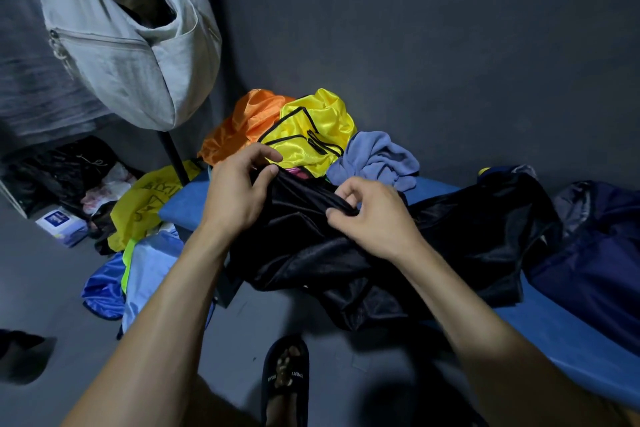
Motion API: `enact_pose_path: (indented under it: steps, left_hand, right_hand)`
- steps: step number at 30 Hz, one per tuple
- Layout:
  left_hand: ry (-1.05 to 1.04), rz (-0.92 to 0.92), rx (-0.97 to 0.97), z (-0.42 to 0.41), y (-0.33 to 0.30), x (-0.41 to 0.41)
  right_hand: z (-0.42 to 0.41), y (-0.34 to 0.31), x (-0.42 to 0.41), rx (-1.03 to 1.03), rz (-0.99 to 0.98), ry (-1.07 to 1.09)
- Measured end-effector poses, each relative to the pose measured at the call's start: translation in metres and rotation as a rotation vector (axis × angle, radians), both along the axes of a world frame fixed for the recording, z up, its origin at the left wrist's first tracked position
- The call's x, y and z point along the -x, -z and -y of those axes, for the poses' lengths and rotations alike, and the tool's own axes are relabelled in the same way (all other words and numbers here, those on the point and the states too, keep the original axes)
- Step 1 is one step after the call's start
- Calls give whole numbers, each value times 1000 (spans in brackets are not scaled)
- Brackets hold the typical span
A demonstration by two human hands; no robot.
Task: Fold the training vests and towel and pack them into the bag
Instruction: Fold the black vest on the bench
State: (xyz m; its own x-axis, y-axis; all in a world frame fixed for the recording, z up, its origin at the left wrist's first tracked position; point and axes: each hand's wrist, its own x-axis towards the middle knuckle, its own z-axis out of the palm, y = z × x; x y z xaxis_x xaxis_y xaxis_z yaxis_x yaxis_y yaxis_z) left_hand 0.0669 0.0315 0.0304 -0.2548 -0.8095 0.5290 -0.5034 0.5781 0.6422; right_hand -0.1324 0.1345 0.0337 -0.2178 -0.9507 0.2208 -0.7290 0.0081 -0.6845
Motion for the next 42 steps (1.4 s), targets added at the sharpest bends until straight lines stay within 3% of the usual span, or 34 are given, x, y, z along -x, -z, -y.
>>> enact_pose_path:
  steps: [4,6,8,12,16,21,25,27,31,37,39,42]
  left_hand:
    - [42,12,-16,-3,1,3]
    - [46,9,-7,-4,0,2]
    - [31,-12,-15,-3,-2,-1]
    - [32,-39,-75,-1,-2,-5]
    - [84,-41,-123,1,-1,-7]
    - [205,-120,-246,4,-3,-13]
    - [516,-488,-602,-8,-16,-17]
    - [590,-550,-704,-13,-21,-14]
    - [449,-500,-687,-12,-21,-3]
    - [413,-390,-571,-10,-20,1]
    - [443,-360,-548,-12,-21,4]
    - [489,-266,-547,-15,-19,6]
  right_hand:
    - [0,11,-2,9,-401,195]
    - [1,13,1,103,-456,210]
    - [2,12,9,138,-346,123]
    - [4,2,29,-103,156,-234]
    - [4,-3,37,-240,415,-328]
    - [9,-4,43,-263,384,-303]
    - [17,-3,49,-176,438,-169]
    - [20,-1,48,-20,375,-108]
    - [16,-2,42,197,479,-184]
    - [-7,-38,18,149,763,-626]
    - [-3,-47,11,116,714,-667]
    - [9,-51,4,33,458,-586]
